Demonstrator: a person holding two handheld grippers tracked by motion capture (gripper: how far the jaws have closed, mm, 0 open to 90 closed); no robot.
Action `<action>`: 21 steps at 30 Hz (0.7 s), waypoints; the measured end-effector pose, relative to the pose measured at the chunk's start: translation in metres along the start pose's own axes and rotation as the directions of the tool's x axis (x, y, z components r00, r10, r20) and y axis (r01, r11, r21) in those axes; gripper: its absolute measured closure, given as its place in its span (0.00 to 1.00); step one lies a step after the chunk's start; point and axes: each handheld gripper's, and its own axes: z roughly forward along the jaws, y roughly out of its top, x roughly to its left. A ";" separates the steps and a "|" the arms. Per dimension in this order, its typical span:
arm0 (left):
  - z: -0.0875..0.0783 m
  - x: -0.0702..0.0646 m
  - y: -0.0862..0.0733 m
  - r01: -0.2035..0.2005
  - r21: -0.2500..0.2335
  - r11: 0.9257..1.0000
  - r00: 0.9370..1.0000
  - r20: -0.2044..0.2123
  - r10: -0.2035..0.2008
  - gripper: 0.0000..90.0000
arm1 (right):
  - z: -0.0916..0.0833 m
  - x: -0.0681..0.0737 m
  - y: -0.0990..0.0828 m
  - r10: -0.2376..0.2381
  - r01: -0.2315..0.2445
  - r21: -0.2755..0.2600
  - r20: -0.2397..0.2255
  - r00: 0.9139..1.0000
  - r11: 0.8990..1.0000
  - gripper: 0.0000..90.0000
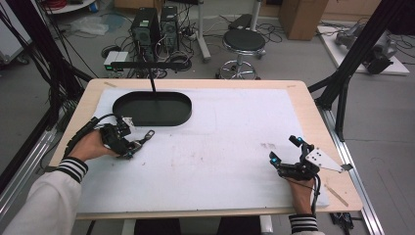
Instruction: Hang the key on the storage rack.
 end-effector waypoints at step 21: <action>-0.035 0.008 -0.009 0.130 -0.228 0.965 0.983 -0.098 -0.155 0.54 | 0.000 0.001 0.000 0.002 -0.002 -0.001 0.002 1.000 1.000 0.00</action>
